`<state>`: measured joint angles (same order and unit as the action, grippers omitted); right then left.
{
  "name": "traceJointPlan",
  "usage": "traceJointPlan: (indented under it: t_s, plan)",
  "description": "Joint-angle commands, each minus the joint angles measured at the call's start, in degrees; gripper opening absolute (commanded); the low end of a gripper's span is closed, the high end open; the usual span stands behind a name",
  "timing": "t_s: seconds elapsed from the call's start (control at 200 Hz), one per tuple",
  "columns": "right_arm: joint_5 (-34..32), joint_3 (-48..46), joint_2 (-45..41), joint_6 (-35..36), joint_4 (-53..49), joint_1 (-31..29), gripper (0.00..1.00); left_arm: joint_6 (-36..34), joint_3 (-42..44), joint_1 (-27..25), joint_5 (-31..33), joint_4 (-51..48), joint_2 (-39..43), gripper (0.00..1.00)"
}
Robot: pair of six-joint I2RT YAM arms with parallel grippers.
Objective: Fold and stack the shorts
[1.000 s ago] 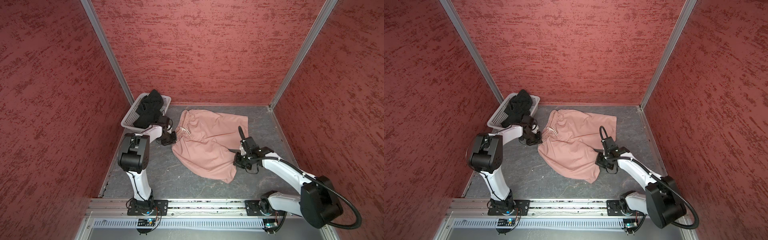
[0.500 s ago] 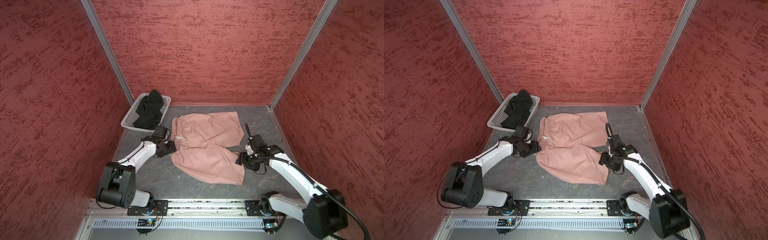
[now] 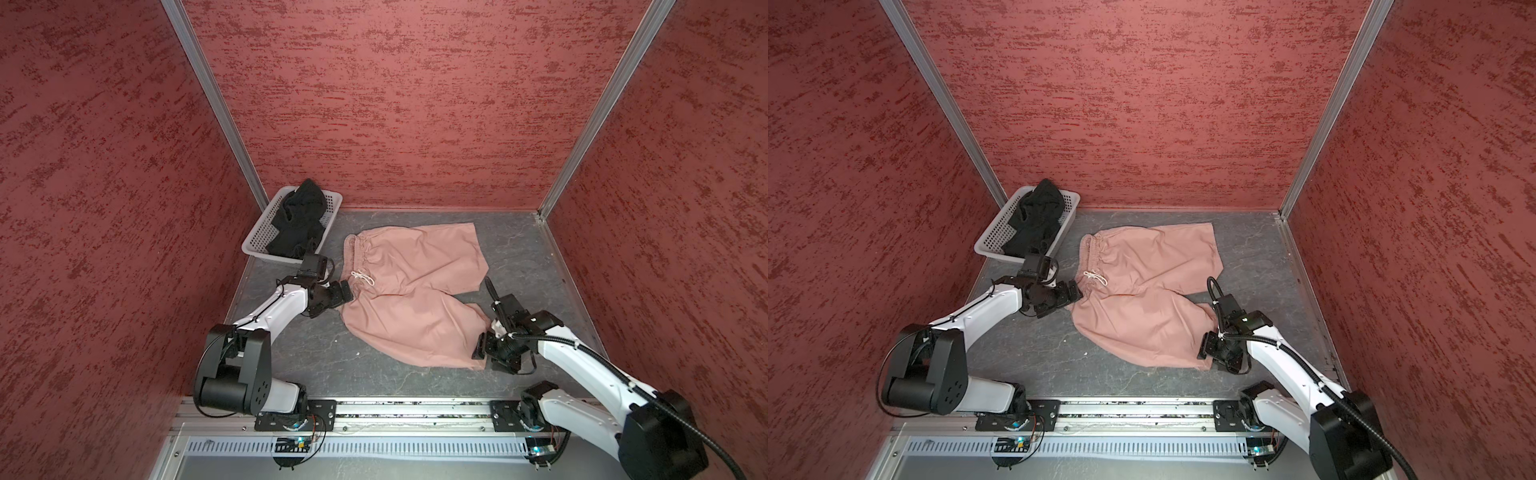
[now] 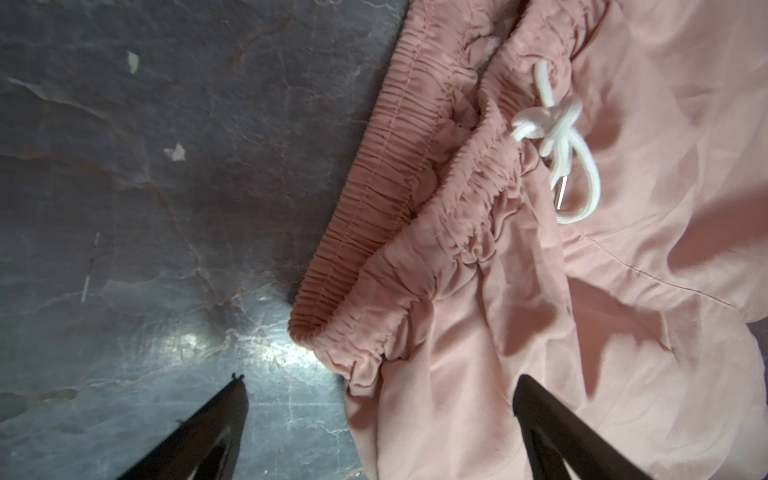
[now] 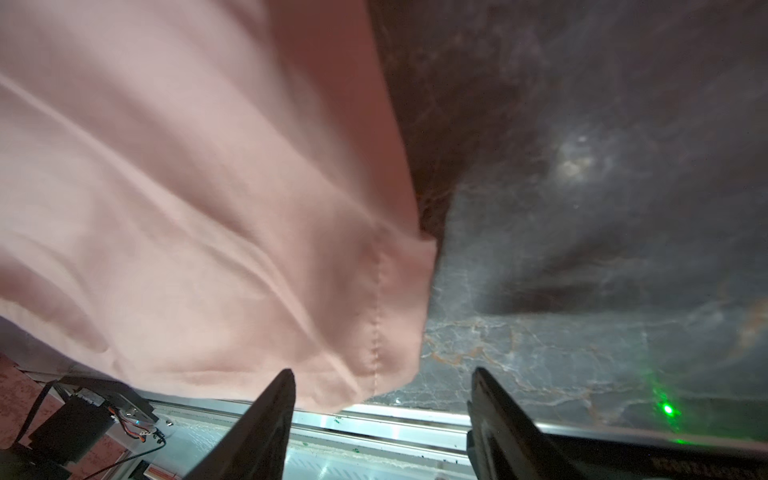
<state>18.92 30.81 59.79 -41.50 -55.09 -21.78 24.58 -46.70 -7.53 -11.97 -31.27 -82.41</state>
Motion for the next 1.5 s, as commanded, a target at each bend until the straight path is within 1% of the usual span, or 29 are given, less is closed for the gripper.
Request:
traceJointPlan:
  t_s: [0.0, 0.02, 0.05, 0.135, 0.235, 0.286, 0.391, 0.446, 0.496, 0.541, 0.581, 0.621, 0.641, 0.711, 0.771, 0.877, 0.897, 1.122, 1.217, 1.328, 1.423, 1.493]
  plan:
    - [0.79, -1.16, -0.30, -1.82, 3.50, -0.50, 0.68, -2.43, 0.07, 0.64, -1.38, 2.32, -2.09, 1.00]
    - [0.81, -1.25, -0.14, -1.83, 3.83, -0.59, 0.68, -2.62, -0.01, 0.86, -1.60, 2.55, -2.45, 1.00]
    - [0.85, -1.44, 0.12, -1.83, 4.53, -0.76, 0.68, -2.93, -0.18, 1.07, -1.97, 2.63, -3.23, 0.97]
    - [0.92, -2.25, 0.85, -2.05, 6.59, -1.22, 0.65, -3.37, -0.29, 1.55, -2.90, 3.24, -4.32, 0.87]
    - [2.69, -3.56, 0.48, -3.68, 10.98, -2.07, 0.62, -3.97, 0.10, 1.51, -4.49, 4.73, -4.52, 0.75]
    - [3.48, -4.35, 0.03, -4.67, 13.24, -2.34, 0.60, -4.32, 0.03, 1.47, -5.09, 4.89, -4.65, 0.73]
    - [3.93, -6.24, -0.31, -6.18, 16.22, -2.48, 0.51, -4.65, 0.22, 1.03, -6.42, 5.07, -4.62, 0.72]
    - [4.01, -6.79, -0.12, -6.50, 16.86, -2.56, 0.42, -4.84, 0.27, 0.64, -6.74, 5.00, -4.52, 0.69]
    - [3.86, -7.07, -0.03, -6.75, 16.66, -2.64, 0.34, -5.01, 0.29, 0.29, -6.75, 4.64, -4.51, 0.61]
    - [3.44, -6.79, -0.11, -6.61, 15.77, -2.65, 0.25, -5.22, 0.21, 0.10, -6.71, 4.25, -4.51, 0.49]
    - [2.51, -5.99, -0.03, -6.14, 14.00, -2.60, 0.19, -5.41, 0.16, 0.06, -6.50, 3.88, -4.49, 0.36]
    - [1.04, -4.39, 0.25, -5.41, 11.41, -2.65, 0.11, -5.66, 0.08, 0.04, -6.41, 3.53, -4.40, 0.28]
    - [0.53, -3.53, 0.44, -5.04, 10.13, -2.65, 0.08, -5.72, -0.06, 0.00, -6.13, 3.16, -4.34, 0.25]
    - [-1.50, -0.06, 1.09, -3.77, 5.81, -2.63, 0.04, -6.21, -0.77, 0.06, -5.07, 0.83, -4.17, 0.17]
    - [-2.30, 2.73, 1.66, -2.74, 2.53, -2.56, 0.03, -6.68, -1.65, 0.06, -3.16, -2.00, -3.77, 0.08]
    - [-3.78, 7.25, 3.13, -0.66, -2.92, -2.61, 0.03, -6.92, -2.73, 0.28, -0.22, -6.66, -1.37, 0.03]
    - [-4.08, 7.85, 3.43, -0.34, -3.76, -2.58, 0.03, -6.82, -2.89, 0.40, -0.09, -7.17, -0.77, 0.00]
    - [-5.82, 14.35, 4.18, 3.45, -12.29, -2.59, 0.01, -4.82, -3.52, 0.57, -1.74, -11.80, 5.81, 0.00]
    - [-6.58, 16.75, 4.53, 4.61, -15.18, -2.62, 0.01, -5.03, -3.58, 0.61, -0.74, -14.00, 7.79, 0.00]
    - [-6.51, 17.13, 5.07, 5.85, -16.69, -2.56, 0.01, -5.35, -3.58, 0.77, 1.46, -16.35, 9.12, 0.00]
    - [-5.44, 17.73, 5.37, 7.15, -18.04, -2.52, 0.00, -4.96, -3.75, 0.82, 1.12, -18.61, 10.56, 0.00]
    - [-5.57, 19.34, 5.08, 7.82, -19.65, -2.59, 0.00, -4.21, -3.63, 1.13, 0.88, -19.95, 13.12, 0.00]
